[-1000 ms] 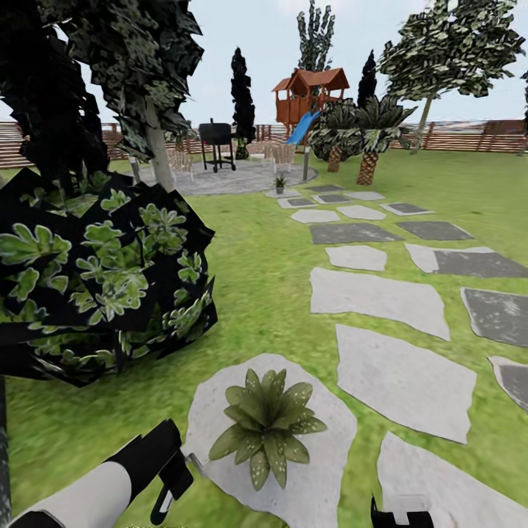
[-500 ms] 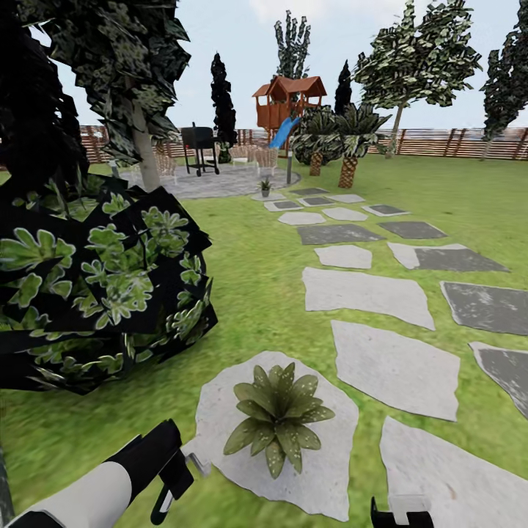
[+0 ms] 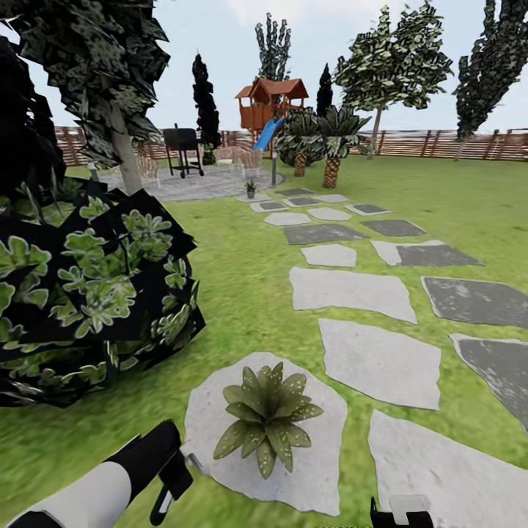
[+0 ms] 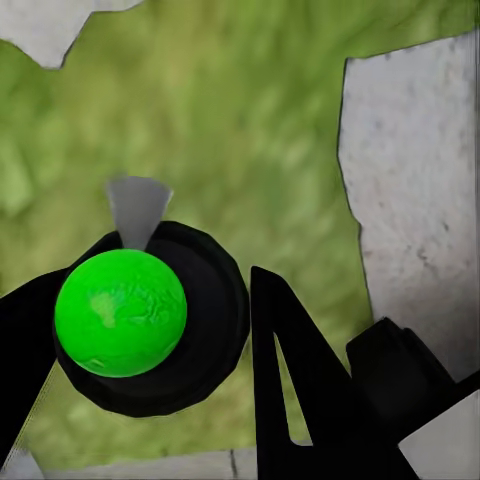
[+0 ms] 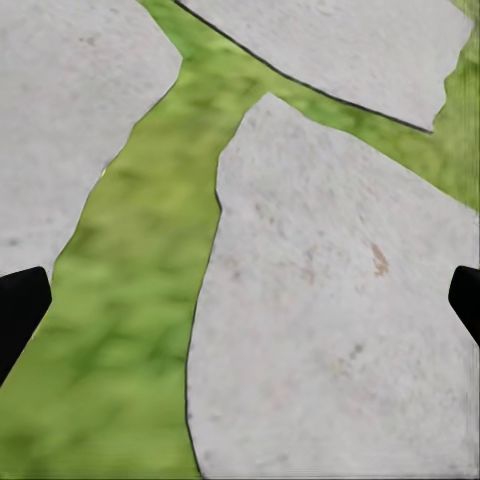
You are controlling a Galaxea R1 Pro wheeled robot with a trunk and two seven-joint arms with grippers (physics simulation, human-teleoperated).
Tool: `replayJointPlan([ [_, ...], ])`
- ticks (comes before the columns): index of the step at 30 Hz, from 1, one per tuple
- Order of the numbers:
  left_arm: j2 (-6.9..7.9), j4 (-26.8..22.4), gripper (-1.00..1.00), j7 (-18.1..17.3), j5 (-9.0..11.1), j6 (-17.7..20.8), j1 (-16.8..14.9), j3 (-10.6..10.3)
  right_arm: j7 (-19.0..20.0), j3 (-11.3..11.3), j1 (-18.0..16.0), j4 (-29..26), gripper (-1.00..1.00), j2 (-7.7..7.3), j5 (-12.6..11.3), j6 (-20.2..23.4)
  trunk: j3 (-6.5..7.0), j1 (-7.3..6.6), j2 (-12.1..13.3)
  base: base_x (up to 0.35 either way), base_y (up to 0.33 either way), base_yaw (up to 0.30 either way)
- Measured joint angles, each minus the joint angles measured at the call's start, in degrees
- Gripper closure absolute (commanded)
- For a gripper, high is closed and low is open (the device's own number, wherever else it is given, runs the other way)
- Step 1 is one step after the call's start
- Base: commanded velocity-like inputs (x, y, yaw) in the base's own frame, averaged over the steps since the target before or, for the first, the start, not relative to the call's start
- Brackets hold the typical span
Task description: Pick up the pesticide atomizer in the garden and spray insectifuge to fully cover both potted plants in the garden.
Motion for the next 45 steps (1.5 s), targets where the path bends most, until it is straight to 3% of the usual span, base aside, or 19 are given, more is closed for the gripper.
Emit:
replayJointPlan([
  [9, 0.37, 1.53, 1.00, 0.11, -0.14, -0.04, 0.08, -0.10, 0.01, -0.01, 0.00, 0.01, -1.00, 0.00, 0.00, 0.01, 0.16, 0.00, 0.00, 0.000, 0.046, -0.219],
  [25, 0.54, 1.60, 1.00, 0.14, -0.18, -0.02, 0.09, -0.11, 0.02, -0.01, -0.01, 0.02, -1.00, 0.00, 0.00, 0.01, 0.16, 0.00, 0.00, 0.000, 0.138, -0.014],
  [35, 0.45, 0.98, 1.00, -0.06, -0.12, -0.67, 0.09, 0.06, 0.01, -0.01, -0.01, 0.02, -1.00, 0.00, -0.02, 0.00, 0.16, 0.00, 0.00, 0.051, 0.195, -0.222],
  [38, 1.04, 0.66, 1.00, -0.31, -0.37, -1.07, -0.44, -0.07, 0.00, -0.01, -0.01, 0.01, -1.00, 0.01, -0.04, 0.00, 0.16, 0.00, 0.00, 0.005, 0.008, -0.024],
  [40, 2.44, 0.53, 1.00, -0.56, -0.36, -1.19, -0.89, -0.13, 0.02, -0.01, -0.01, 0.02, -1.00, -0.04, -0.01, 0.00, 0.16, 0.00, 0.00, 0.001, 0.002, -0.004],
  [42, 2.88, 0.12, 1.00, -0.69, -0.08, -1.11, -1.03, -0.13, 0.06, -0.01, -0.01, 0.03, -1.00, -0.07, -0.01, 0.00, 0.16, 0.00, 0.00, 0.000, 0.000, -0.001],
  [45, 3.13, -3.03, 1.00, -3.30, -0.31, -0.84, -1.10, -0.30, 0.09, -0.01, -0.01, 0.03, -1.00, -0.10, 0.00, 0.00, 0.16, 0.00, 0.00, 0.000, 0.000, 0.000],
])
